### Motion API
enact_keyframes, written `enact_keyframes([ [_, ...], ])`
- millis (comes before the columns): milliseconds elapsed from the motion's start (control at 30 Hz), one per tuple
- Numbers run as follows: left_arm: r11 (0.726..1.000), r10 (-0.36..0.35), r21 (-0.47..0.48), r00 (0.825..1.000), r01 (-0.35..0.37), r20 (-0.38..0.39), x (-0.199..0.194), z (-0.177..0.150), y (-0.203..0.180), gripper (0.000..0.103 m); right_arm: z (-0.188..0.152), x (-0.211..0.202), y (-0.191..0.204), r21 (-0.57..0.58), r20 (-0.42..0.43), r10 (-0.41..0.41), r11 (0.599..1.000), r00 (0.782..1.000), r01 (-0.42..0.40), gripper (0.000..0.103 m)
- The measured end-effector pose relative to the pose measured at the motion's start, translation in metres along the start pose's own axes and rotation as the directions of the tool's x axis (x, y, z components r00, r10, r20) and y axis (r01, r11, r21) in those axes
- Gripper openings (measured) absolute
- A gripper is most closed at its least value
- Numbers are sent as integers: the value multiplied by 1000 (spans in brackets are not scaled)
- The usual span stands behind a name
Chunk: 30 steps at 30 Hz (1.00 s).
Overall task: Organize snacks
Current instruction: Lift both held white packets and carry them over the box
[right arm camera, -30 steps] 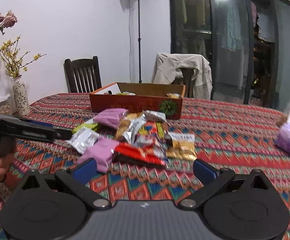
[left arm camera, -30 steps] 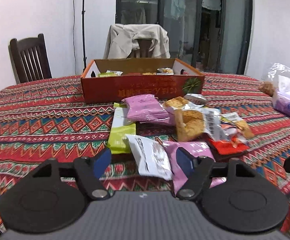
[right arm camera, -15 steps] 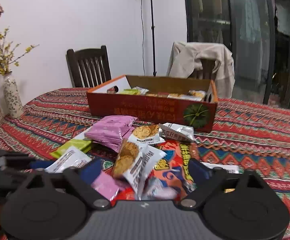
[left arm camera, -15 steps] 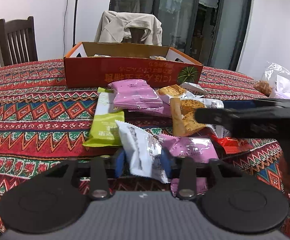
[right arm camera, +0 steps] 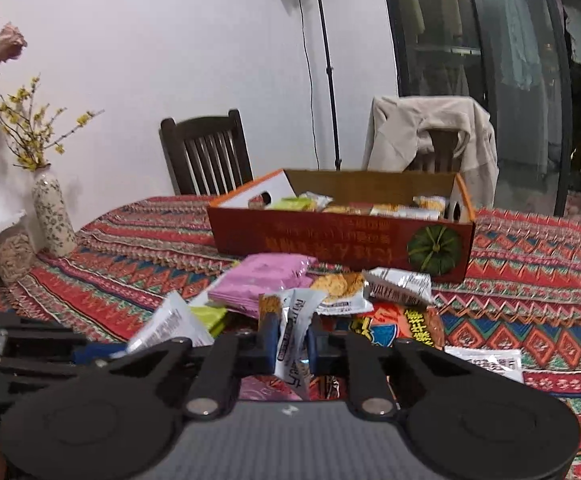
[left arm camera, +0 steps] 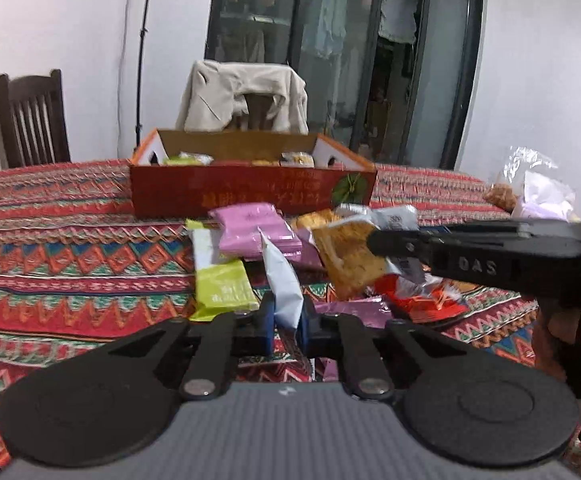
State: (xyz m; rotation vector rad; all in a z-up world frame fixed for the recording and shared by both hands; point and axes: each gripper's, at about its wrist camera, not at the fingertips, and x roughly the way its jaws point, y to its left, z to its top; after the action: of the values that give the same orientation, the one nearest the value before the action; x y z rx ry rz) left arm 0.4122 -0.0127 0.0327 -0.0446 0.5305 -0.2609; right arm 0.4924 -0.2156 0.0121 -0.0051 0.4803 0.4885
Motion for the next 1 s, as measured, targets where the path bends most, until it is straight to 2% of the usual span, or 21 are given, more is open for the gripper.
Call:
enact_keyframes([
  [267,997,54,-53,996,-50,65,-81,-14,1,12,-15,-86,17,-3,59,-21,1000,998,21,13],
  [400,994,87,-69,994,-82,67,-100,-16,0,12,-28,-126,21,8,71,-36,999,997,35,13],
  [533,995,82,-64,992,-77,94,-113,-13,-10,12,-35,-143,13,43,66,-58,998,996,55,13],
  [767,998,58,-34,991,-55,117,-111,-2,-20,12,-34,-161,10,40,100,-54,998,994,50,13],
  [1000,1000,16,15,993,-18,115,-79,52,-3,13,-9,-145,2,4,122,-38,999,992,38,13],
])
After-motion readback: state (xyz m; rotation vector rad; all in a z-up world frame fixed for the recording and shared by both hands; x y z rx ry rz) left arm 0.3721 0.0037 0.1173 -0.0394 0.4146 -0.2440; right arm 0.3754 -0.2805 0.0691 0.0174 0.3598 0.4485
